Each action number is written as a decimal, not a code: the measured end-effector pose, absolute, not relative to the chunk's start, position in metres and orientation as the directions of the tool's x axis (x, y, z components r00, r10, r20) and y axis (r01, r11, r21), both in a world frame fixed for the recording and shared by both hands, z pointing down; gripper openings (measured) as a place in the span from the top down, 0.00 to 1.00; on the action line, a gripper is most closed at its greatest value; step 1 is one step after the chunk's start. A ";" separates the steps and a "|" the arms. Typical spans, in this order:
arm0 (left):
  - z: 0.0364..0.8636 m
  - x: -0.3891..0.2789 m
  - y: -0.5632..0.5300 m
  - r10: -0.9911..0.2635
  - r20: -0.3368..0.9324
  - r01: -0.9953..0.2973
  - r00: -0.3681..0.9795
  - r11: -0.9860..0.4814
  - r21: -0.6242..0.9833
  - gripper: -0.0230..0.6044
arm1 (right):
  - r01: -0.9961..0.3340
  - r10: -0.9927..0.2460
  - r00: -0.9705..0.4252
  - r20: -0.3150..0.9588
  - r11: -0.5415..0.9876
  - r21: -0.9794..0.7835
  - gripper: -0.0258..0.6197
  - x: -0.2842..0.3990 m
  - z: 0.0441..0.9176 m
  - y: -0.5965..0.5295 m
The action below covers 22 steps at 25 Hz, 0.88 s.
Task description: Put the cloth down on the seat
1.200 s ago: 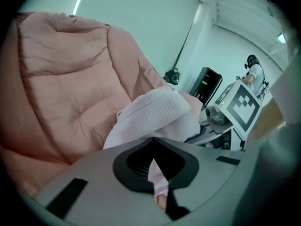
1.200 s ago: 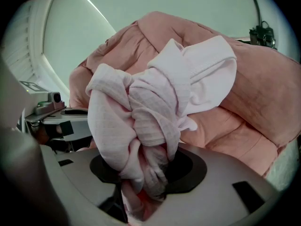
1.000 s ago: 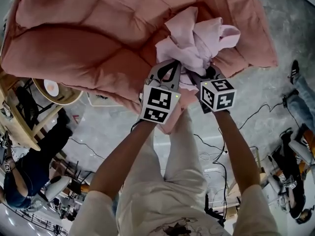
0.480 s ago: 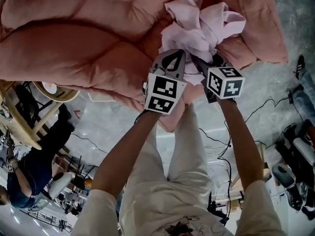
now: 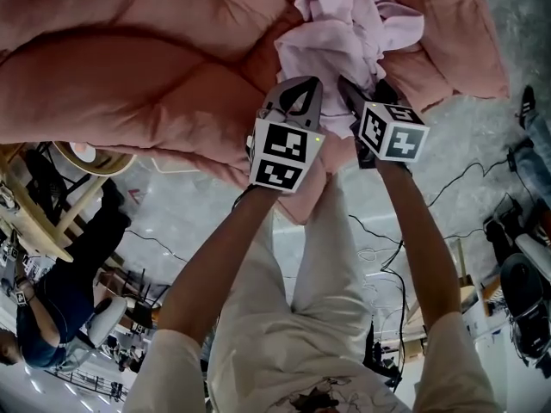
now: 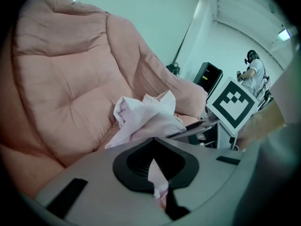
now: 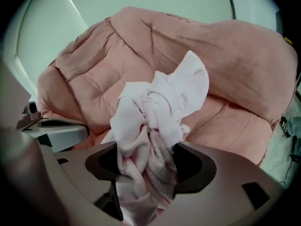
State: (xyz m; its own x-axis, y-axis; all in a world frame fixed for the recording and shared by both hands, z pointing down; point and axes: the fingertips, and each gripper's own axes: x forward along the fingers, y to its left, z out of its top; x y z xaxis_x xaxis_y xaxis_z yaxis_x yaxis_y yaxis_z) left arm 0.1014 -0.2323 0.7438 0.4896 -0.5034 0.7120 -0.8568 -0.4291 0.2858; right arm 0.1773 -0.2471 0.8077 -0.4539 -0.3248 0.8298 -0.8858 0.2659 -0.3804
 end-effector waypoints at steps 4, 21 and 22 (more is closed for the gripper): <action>0.742 0.101 -0.227 -0.497 0.710 -0.850 0.499 -0.441 0.289 0.96 | -0.906 -0.351 -0.415 0.839 0.240 -0.348 0.46 0.183 0.805 -0.244; 0.650 0.096 -0.204 -0.492 0.682 -0.807 0.542 -0.531 0.258 0.96 | -0.926 -0.421 -0.375 0.826 0.129 -0.354 0.46 0.203 0.723 -0.209; 0.643 0.092 -0.197 -0.492 0.681 -0.805 0.543 -0.535 0.255 0.96 | -0.925 -0.432 -0.377 0.820 0.133 -0.355 0.46 0.200 0.713 -0.205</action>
